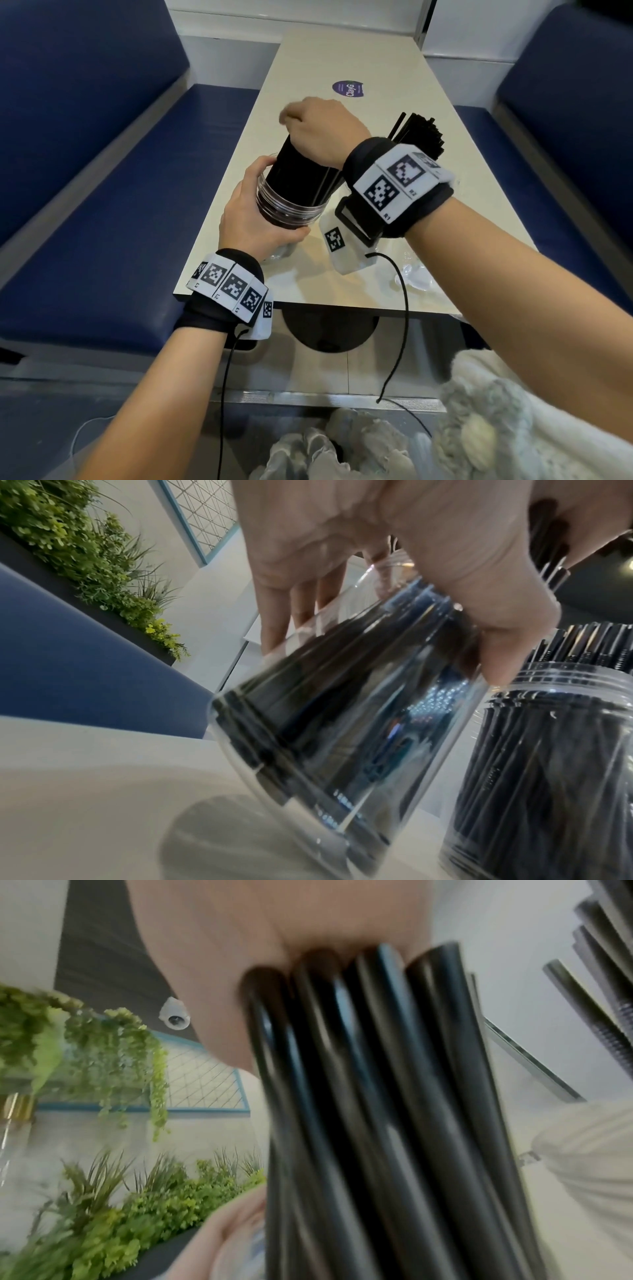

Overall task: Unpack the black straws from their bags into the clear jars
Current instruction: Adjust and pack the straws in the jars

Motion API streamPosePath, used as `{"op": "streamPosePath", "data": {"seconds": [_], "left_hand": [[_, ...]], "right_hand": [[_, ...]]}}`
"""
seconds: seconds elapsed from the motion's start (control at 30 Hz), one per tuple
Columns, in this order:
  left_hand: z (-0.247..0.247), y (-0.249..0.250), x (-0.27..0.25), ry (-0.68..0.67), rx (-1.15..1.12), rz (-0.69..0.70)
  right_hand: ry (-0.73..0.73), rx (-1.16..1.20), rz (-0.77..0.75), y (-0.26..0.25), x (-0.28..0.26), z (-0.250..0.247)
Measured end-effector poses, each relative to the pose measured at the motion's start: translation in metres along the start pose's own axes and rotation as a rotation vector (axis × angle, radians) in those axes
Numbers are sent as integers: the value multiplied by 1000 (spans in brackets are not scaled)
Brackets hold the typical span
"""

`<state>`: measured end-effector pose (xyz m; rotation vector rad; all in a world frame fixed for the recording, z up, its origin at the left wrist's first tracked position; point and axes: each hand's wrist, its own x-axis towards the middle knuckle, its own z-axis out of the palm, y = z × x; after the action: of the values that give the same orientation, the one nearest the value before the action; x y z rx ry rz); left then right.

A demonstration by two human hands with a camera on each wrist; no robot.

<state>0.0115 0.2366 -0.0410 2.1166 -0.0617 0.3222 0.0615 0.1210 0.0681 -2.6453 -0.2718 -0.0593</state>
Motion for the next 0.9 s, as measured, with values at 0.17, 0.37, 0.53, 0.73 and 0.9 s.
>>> {"op": "streamPosePath", "data": {"seconds": [0.17,0.37,0.53,0.73,0.9], "left_hand": [[-1,-2,5,-18,1,-20],[2,-3,10,-19,-41,-14],[12,-7,18,3,-119,-48],[25,-11,25,-36,-192,-104],[30,-14,27,-66,-216,-139]], "right_hand": [[-119,-74,24,-2,-5,-1],[49,-141,9,-4,-7,4],[-5,-127,21,-8,-1,2],[-33,-249,-39,-10,9,3],[56,-315,-120,-8,14,10]]}}
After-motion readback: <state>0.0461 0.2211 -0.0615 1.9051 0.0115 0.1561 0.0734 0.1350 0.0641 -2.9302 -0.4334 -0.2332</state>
